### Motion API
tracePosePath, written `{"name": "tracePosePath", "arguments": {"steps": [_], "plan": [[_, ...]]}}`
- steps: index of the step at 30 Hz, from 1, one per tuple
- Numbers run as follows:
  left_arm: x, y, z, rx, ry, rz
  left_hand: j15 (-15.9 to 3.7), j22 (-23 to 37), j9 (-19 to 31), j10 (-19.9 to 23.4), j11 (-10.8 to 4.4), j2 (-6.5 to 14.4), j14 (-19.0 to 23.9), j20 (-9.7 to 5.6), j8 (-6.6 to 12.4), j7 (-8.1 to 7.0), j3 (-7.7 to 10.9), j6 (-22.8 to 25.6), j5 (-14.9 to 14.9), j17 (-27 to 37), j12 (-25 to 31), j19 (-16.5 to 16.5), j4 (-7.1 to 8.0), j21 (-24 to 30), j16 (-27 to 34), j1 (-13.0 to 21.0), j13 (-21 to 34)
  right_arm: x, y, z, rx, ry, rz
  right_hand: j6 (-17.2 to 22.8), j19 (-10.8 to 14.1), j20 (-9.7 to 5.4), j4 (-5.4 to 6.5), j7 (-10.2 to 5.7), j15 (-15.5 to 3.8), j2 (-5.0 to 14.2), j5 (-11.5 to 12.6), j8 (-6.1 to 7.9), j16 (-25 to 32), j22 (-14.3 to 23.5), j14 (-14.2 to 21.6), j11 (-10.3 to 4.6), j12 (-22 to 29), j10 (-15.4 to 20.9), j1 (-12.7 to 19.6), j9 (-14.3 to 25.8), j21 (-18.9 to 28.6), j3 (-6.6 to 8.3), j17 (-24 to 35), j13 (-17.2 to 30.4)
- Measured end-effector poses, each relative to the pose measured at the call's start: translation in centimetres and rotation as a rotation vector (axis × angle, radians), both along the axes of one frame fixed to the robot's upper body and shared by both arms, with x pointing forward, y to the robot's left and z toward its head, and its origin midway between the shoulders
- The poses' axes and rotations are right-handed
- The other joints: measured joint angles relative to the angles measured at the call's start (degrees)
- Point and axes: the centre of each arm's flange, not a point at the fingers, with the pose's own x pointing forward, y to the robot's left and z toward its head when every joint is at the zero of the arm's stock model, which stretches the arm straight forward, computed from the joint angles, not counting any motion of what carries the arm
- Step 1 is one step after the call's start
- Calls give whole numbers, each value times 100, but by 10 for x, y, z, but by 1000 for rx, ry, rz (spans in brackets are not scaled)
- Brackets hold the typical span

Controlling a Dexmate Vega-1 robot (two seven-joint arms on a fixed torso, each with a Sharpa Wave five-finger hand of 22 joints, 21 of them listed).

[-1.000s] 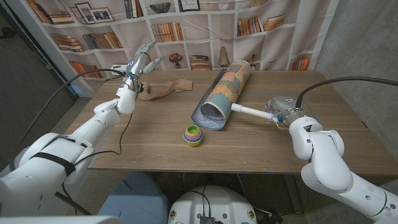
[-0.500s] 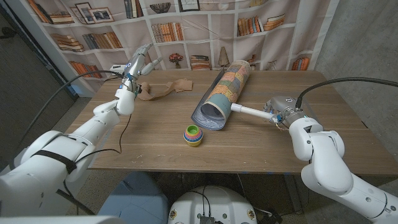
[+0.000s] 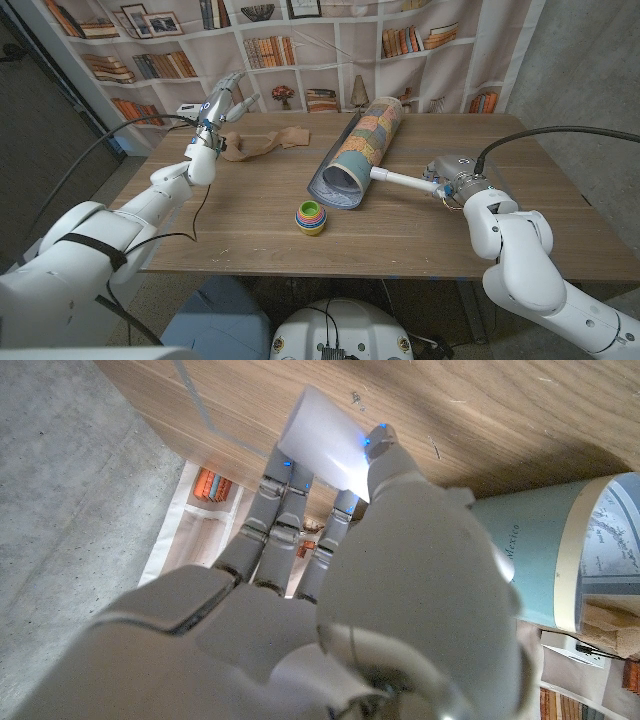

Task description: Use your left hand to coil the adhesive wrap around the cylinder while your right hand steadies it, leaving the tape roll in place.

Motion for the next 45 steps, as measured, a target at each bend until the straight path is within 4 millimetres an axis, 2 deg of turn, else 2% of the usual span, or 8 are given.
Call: {"name": "tracePosePath", "arguments": {"steps": [4, 9, 17, 22, 45], "plan": [[1, 1, 1, 6, 3, 4, -51, 0, 0, 36, -36, -29, 52, -41, 0, 80, 8, -37, 0, 0, 44, 41, -8, 0, 0, 76, 0, 0, 0, -1, 0, -1, -2, 0, 0, 0, 0, 0, -1, 0, -4, -32, -38, 0, 42, 0, -1, 0, 0, 0, 36, 0, 18, 0], [3, 2, 2, 21, 5, 11, -72, 0, 0, 121, -41, -79, 73, -75, 0, 111, 38, -5, 12, 0, 44, 75, -38, 0, 0, 194, 0, 0, 0, -2, 3, -1, -4, 0, -33, -11, 0, 1, -1, -1, 1, -33, -59, -1, 42, 0, -5, 0, 1, -1, 61, 0, 24, 0], [2, 2, 5, 68, -3, 31, -153, 0, 0, 231, -150, -219, 155, -102, 38, 69, 65, 37, 27, 0, 44, 165, -65, 0, 0, 416, 0, -1, -1, -4, 5, -2, -8, -1, -35, -12, 0, 1, -1, -1, 13, -33, -87, -5, 41, -1, -12, 0, 1, 16, 94, 0, 48, 22], [2, 2, 5, 90, -6, 41, -165, 0, 0, 262, -181, -225, 166, -71, 38, 50, 87, 81, 27, 0, 89, 195, -87, 0, 0, 510, 0, -2, -1, -4, 4, -3, -11, 0, -48, -17, 0, 0, -2, -9, 13, -45, -89, -5, 41, -1, -19, 0, 9, 25, 114, 0, 65, 28], [5, 0, 15, 208, 49, 116, -173, 0, 0, 332, -128, -322, 216, -20, 38, 78, 87, 108, 27, 0, 89, 246, -87, 0, 0, 731, -1, -6, 0, -7, -1, -3, -16, 19, -73, -10, 0, -19, -11, -14, 0, -78, -172, -1, 71, -2, -56, 0, 15, 21, 192, 0, 130, 50]]}}
